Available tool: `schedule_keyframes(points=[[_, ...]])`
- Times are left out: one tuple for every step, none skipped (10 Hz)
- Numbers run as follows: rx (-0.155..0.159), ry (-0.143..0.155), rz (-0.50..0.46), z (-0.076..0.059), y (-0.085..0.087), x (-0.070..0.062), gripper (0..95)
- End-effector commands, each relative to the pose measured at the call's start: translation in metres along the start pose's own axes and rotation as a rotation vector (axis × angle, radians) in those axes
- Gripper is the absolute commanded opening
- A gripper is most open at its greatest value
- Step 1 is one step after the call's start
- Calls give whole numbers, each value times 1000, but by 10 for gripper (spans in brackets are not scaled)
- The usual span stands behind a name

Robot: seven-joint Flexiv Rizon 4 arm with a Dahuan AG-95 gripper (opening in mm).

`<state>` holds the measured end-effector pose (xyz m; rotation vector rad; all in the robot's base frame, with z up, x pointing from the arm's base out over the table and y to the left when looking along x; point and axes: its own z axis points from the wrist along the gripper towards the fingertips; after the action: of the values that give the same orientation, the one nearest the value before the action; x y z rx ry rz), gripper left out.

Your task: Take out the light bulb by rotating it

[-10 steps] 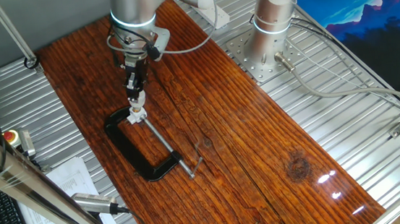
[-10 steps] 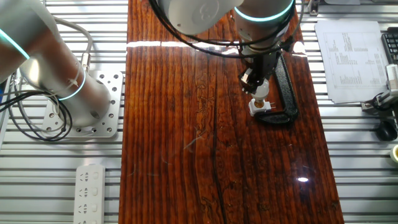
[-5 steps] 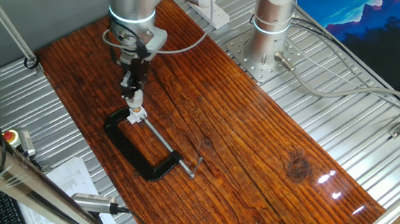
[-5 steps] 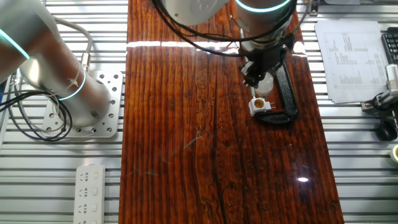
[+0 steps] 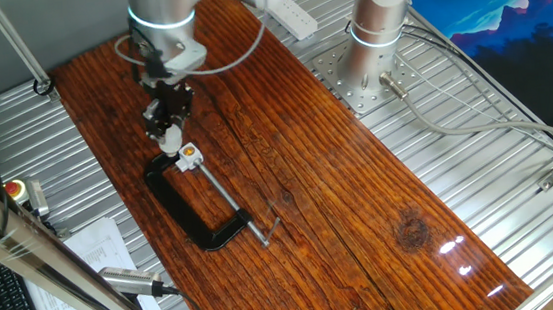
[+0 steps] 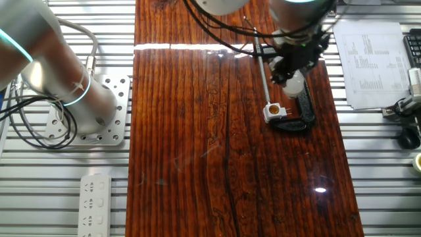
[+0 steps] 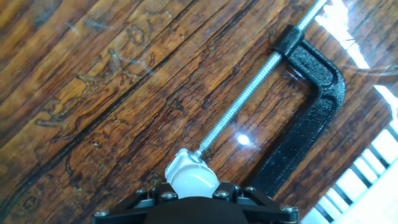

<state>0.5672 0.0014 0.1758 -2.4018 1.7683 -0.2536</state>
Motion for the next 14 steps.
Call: schedule_keyframes(points=[[19,-26,230,5,-2,6,0],[19,-23,333,7,-2,5,0],[18,-25,461,9,-4,2,0],[29,-26,590,13,-6,-5,0],[40,-28,657,14,-7,-9,0],[94,-47,804,15,-14,-16,0],[116,-59,855,15,-19,-20,0],[132,-59,932,16,-26,-28,0],[144,-65,980,18,-29,-34,0],[151,-77,1054,21,-33,-42,0],[150,-81,1096,21,-36,-46,0],[137,-78,1135,22,-44,-50,0],[120,-73,1158,24,-55,-53,0],[106,-65,1181,25,-61,-55,0]])
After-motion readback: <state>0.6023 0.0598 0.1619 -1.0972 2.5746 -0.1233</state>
